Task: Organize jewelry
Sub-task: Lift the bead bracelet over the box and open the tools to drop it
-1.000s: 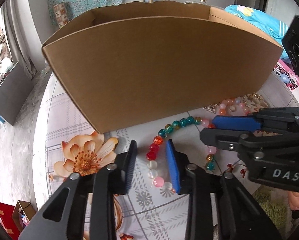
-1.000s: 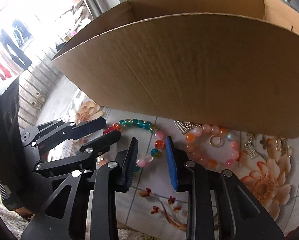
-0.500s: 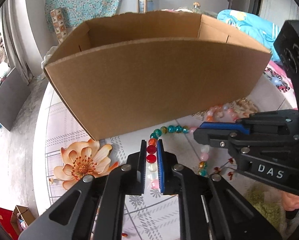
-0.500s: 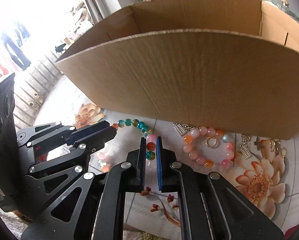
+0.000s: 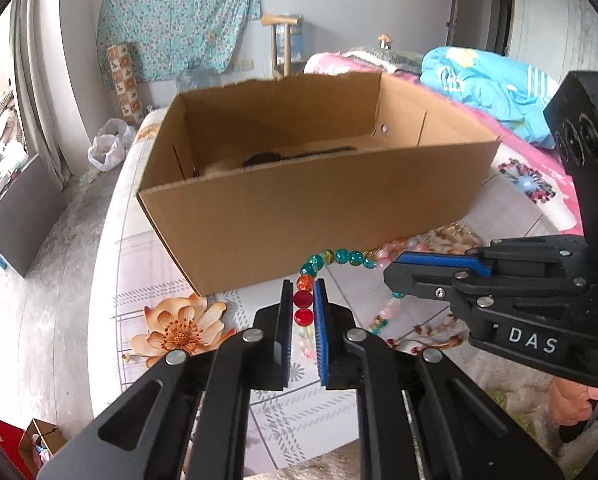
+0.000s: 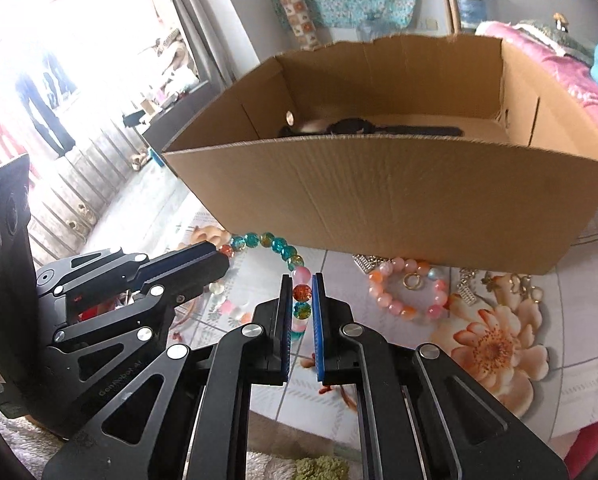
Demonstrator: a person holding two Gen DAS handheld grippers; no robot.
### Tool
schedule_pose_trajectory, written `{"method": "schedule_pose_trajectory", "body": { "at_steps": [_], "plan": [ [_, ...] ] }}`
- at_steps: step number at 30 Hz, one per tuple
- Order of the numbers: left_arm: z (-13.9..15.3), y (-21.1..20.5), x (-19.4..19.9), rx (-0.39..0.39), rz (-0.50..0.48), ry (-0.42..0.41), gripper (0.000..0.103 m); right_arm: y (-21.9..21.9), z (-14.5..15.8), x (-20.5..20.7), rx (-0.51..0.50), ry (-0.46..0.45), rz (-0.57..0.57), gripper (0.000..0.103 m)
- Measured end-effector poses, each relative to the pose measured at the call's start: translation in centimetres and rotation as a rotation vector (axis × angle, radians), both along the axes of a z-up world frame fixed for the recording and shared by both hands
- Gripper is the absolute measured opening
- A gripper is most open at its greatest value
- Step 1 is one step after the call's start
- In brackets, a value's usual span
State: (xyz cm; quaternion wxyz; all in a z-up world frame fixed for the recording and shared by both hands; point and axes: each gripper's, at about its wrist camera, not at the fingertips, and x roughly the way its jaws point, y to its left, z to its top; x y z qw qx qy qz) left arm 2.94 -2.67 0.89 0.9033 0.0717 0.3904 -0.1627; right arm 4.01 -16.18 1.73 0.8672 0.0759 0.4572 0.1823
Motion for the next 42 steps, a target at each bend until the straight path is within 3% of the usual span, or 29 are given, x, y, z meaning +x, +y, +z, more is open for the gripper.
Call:
{"method": "schedule_pose_trajectory", "body": {
  "at_steps": [12, 28, 42],
  "plan": [
    [4.9, -0.5, -2.6, -0.029, -0.057, -0.16, 0.009, -0.7, 4.8, -2.9, -0.004, -0.154, -0.039, 0.007],
    [13.2, -2.0, -2.2, -0.052, -0.13, -0.387, 0.009, -1.4, 11.0, -0.3, 0.028, -0.341, -0.029, 0.007],
    [13.8, -2.6, 1.9, -0.024, -0.116, -0.403, 0.009, -1.5, 10.9, 4.3, 0.064, -0.315, -0.023, 0.007]
  ]
}}
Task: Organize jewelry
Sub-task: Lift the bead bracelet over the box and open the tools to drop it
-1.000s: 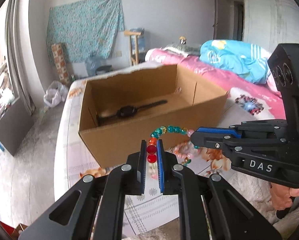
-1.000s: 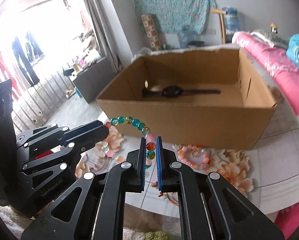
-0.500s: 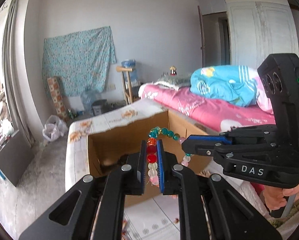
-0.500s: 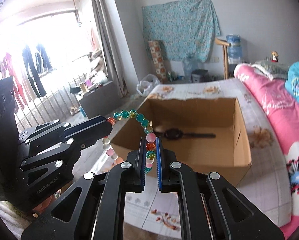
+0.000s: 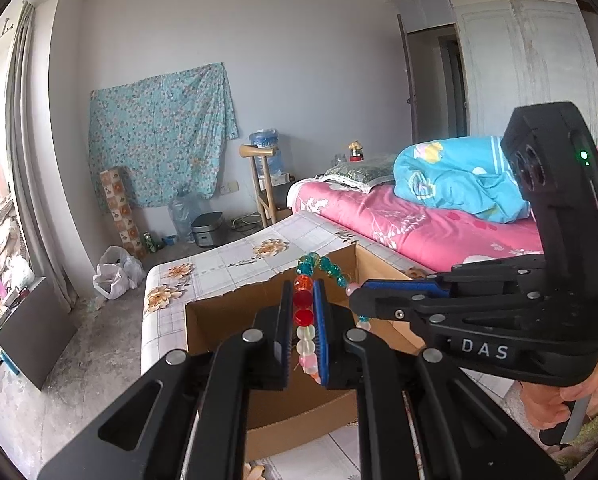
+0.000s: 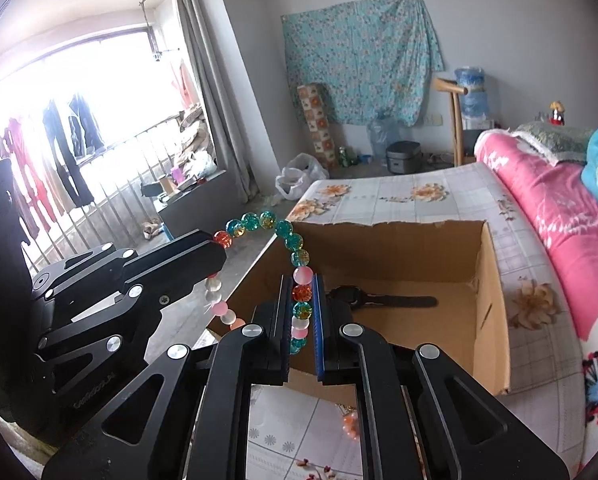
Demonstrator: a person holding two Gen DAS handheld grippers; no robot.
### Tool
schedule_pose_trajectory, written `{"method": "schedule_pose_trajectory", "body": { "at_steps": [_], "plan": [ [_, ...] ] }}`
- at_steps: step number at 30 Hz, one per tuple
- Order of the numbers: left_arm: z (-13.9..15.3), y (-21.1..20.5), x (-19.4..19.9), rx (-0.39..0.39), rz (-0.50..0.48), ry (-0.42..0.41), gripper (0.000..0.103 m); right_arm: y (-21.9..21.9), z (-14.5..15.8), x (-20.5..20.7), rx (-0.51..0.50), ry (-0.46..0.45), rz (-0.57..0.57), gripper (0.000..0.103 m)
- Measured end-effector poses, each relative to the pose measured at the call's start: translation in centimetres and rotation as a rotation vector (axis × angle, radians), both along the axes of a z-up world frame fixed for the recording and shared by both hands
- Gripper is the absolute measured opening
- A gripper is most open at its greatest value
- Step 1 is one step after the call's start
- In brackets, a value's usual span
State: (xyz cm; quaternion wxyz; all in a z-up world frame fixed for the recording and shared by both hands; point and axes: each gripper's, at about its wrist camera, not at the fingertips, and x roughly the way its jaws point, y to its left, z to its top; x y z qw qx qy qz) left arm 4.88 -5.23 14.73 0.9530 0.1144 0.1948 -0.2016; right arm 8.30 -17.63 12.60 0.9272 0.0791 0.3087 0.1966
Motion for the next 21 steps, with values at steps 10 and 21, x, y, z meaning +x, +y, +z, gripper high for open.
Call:
{"method": "schedule_pose_trajectory", "body": {
  "at_steps": [10, 21],
  "plan": [
    [-2.6, 1.1, 6.0, -0.006, 0.036, 0.13, 0.009, 0.0, -2.5, 6.3, 0.047, 0.142, 0.084, 0.007],
    [-8.8, 2.7, 10.0, 0.017, 0.093, 0.365, 0.01, 2.2, -7.7, 9.7, -0.021, 0.38, 0.153, 0.008]
  ]
}}
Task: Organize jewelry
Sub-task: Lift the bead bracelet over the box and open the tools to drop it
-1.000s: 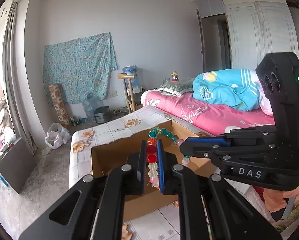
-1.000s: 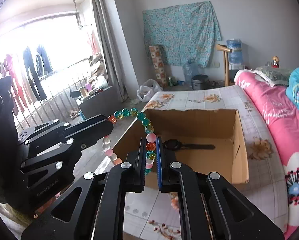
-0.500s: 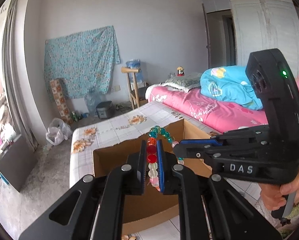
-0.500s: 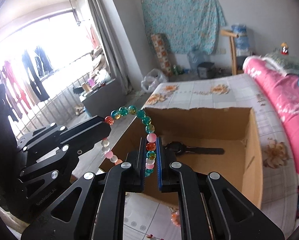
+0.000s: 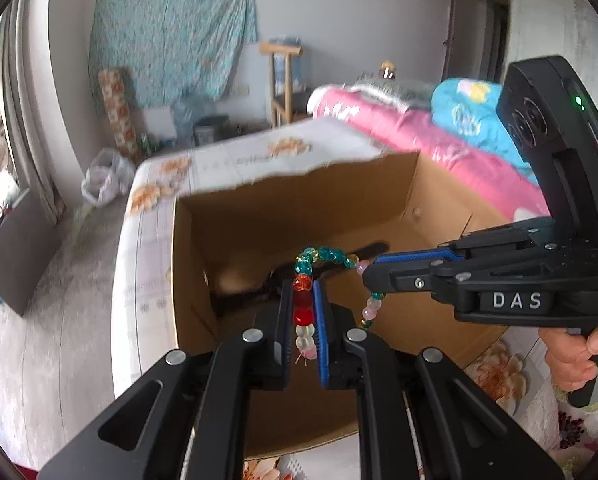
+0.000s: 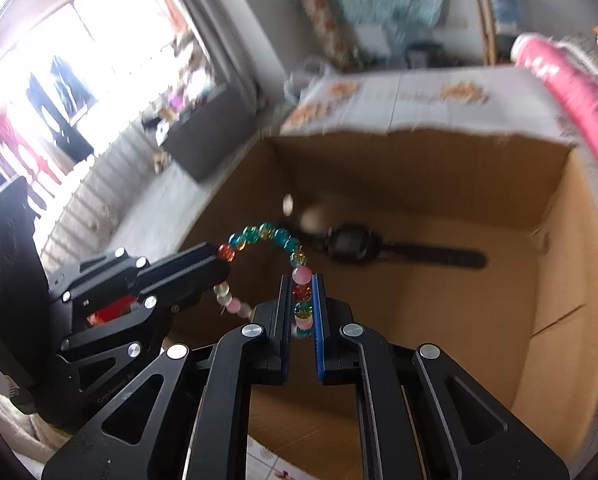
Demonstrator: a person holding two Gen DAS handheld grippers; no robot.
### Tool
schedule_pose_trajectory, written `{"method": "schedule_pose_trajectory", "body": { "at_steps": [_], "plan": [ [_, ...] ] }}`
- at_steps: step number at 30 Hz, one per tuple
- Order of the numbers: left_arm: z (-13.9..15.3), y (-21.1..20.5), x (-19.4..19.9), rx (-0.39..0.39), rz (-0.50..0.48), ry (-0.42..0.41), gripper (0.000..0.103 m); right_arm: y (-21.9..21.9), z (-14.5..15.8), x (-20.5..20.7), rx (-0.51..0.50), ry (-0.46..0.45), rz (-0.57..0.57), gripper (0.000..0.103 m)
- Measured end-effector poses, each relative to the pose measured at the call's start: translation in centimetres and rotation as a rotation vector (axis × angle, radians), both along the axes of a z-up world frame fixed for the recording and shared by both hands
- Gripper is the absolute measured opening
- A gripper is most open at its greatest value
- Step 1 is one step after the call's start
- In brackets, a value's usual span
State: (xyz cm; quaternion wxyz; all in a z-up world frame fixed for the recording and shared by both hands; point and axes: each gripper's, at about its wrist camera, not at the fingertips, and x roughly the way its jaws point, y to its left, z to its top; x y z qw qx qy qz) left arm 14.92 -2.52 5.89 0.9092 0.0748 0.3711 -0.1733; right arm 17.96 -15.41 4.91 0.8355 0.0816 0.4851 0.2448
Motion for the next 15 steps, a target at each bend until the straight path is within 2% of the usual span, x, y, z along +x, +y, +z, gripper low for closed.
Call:
{"method": "schedule_pose_trajectory", "body": {
  "at_steps": [4, 6, 13, 15],
  "plan": [
    [-1.5, 0.4, 0.6, 0.031, 0.02, 0.064, 0.014, 1.1, -0.9, 0.3, -0.022, 0.052, 0.023, 0.015],
    [-1.7, 0.6, 0.5, 0.049, 0.029, 0.051, 0.025, 1.2, -0.8, 0.2, -0.021, 0.049, 0.017, 0.017],
    [-0.7, 1.5, -0.2, 0.055, 0.06, -0.011, 0.028, -1.9, 1.0, -0.3, 0.018, -0.001, -0.049, 0.02],
    [-0.2, 1.9, -0.9, 0.052, 0.074, -0.045, 0.037, -3.0, 2.0, -1.1, 0.026, -0.033, -0.069, 0.022]
  ]
}}
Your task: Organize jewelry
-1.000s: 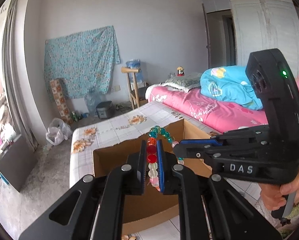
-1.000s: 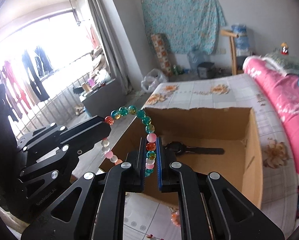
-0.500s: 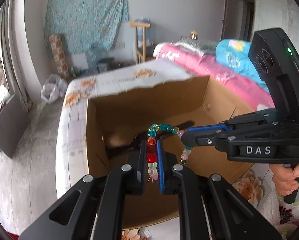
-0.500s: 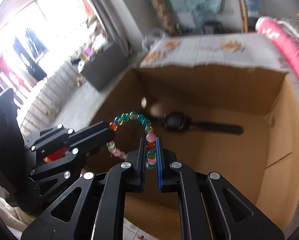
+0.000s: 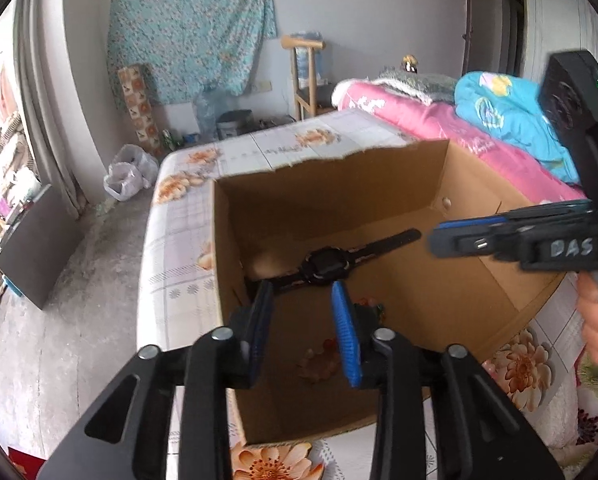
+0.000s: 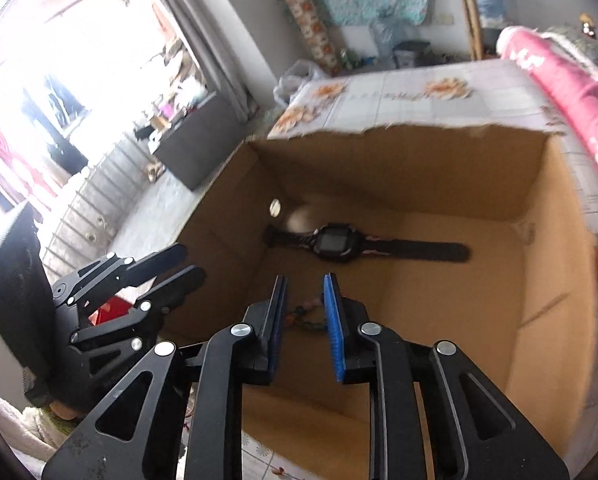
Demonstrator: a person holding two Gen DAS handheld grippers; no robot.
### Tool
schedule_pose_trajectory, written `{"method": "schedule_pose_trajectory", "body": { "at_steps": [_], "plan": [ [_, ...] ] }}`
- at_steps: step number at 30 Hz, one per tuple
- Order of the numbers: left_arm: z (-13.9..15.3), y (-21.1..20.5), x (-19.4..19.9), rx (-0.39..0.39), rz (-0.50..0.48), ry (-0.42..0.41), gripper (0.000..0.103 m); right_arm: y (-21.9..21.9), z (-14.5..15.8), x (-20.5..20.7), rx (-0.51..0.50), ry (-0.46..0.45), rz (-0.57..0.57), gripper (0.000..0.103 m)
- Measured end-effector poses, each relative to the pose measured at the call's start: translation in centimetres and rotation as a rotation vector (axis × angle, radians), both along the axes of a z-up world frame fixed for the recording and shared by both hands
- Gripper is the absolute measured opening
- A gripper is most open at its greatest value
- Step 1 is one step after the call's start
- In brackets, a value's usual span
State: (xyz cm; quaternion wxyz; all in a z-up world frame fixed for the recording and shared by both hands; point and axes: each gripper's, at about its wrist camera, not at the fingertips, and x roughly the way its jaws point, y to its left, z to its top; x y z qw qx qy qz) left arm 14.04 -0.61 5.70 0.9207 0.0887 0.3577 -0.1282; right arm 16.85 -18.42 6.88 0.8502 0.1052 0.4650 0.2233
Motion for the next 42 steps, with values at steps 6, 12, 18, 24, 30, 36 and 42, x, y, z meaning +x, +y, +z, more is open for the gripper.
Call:
{"method": "schedule_pose_trajectory", "body": {
  "at_steps": [6, 12, 18, 24, 30, 36, 42],
  "plan": [
    [1.6, 1.9, -1.4, -0.021, 0.067, -0.07, 0.054, -3.8, 2.4, -3.5, 0.016, -0.093, -0.071, 0.029],
    [1.5, 3.9, -1.9, -0.061, 0.145, -0.04, 0.067, -5.9, 2.9, -6.7, 0.034, -0.136, -0.131, 0.032],
    [-0.2, 5.3, -1.6, -0.172, 0.18, 0.069, 0.071, -5.1, 1.6, -8.7, 0.118, -0.109, -0.083, 0.036],
    [-1.8, 4.9, -1.2, -0.279, 0.149, 0.171, 0.071, -4.7, 0.7, -9.0, 0.069, -0.106, -0.092, 0.039],
    [-2.0, 3.7, -1.4, -0.305, 0.122, 0.187, 0.072, -6.0, -0.2, -8.5, 0.086, -0.074, -0.121, 0.039],
    [-1.9, 3.7, -1.5, -0.322, 0.127, 0.186, 0.072, -6.3, -0.4, -8.1, 0.064, -0.076, -0.125, 0.039],
    [-1.7, 4.2, -2.1, -0.353, 0.116, 0.18, 0.072, -6.2, -0.5, -7.5, -0.004, -0.068, -0.122, 0.039]
  ]
}}
